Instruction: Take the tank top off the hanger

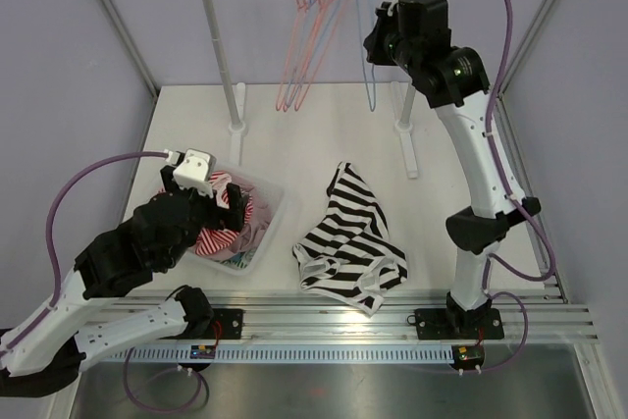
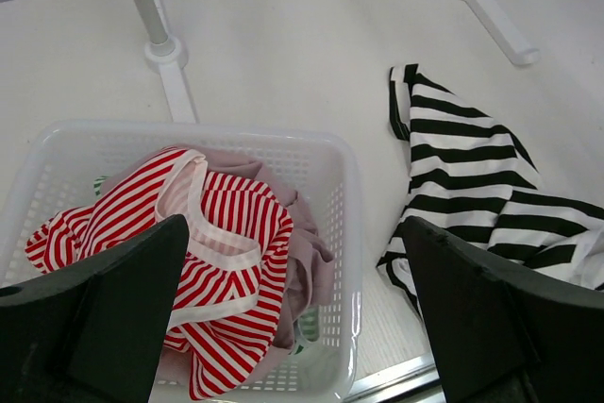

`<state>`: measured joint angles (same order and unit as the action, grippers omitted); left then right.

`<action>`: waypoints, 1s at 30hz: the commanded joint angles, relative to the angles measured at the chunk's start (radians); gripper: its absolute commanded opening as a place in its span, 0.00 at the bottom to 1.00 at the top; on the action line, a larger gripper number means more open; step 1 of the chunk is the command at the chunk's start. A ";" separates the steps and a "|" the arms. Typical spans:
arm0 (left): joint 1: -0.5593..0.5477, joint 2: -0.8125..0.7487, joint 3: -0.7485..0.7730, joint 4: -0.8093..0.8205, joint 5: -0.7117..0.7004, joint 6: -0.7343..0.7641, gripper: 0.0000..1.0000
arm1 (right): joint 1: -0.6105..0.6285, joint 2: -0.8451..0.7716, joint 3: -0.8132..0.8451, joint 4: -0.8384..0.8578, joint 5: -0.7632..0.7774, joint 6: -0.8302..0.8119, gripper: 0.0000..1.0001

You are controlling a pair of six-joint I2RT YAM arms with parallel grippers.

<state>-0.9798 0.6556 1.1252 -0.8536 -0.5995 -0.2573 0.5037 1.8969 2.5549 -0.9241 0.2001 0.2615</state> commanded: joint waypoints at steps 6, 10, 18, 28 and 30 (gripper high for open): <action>0.039 -0.036 -0.080 0.103 -0.056 0.044 0.99 | 0.024 0.152 0.179 0.054 0.067 -0.005 0.00; 0.079 -0.039 -0.094 0.128 -0.004 0.052 0.99 | 0.022 0.194 0.197 0.105 0.056 0.001 0.00; 0.194 -0.036 -0.113 0.166 0.142 0.061 0.99 | 0.038 0.283 0.196 0.136 0.082 0.025 0.00; 0.220 -0.043 -0.120 0.172 0.175 0.069 0.99 | 0.094 0.303 0.177 0.160 0.085 0.018 0.00; 0.220 -0.042 -0.120 0.172 0.182 0.067 0.99 | 0.095 0.292 0.168 0.160 0.084 0.015 0.00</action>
<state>-0.7643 0.6228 1.0069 -0.7322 -0.4484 -0.2054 0.5919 2.2005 2.7209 -0.8299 0.2535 0.2764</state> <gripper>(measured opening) 0.988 0.036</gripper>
